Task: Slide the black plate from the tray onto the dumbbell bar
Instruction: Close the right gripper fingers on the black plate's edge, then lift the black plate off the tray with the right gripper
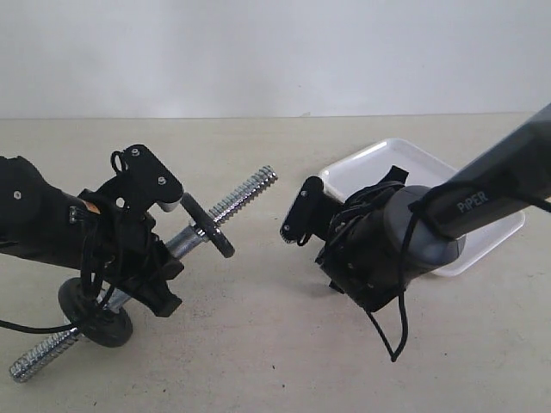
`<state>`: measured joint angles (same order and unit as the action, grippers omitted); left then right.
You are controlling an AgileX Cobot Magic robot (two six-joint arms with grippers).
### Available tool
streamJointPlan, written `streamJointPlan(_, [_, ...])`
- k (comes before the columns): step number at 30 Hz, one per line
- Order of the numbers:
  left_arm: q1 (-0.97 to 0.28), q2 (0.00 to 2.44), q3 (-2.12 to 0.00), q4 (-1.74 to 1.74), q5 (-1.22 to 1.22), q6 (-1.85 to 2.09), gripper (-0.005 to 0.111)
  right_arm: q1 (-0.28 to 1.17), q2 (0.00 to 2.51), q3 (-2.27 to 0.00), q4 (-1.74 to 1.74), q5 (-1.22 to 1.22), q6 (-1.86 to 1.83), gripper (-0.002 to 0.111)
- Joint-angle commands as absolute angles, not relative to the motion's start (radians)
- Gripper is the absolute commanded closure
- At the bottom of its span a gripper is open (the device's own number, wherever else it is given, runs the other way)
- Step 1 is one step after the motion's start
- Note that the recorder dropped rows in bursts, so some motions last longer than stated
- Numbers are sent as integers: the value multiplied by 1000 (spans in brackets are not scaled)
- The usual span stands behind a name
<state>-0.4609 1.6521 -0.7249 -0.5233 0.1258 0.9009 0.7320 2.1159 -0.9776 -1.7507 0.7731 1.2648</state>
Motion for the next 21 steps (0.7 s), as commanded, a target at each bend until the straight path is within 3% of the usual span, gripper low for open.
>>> streamJointPlan(1, [-464, 1611, -755, -553, -370, 906, 102, 727, 2129, -977, -1744, 754, 1253, 58])
streamJointPlan(21, [-464, 1611, -755, -553, -371, 906, 102, 671, 2129, -979, -1744, 701, 1256, 58])
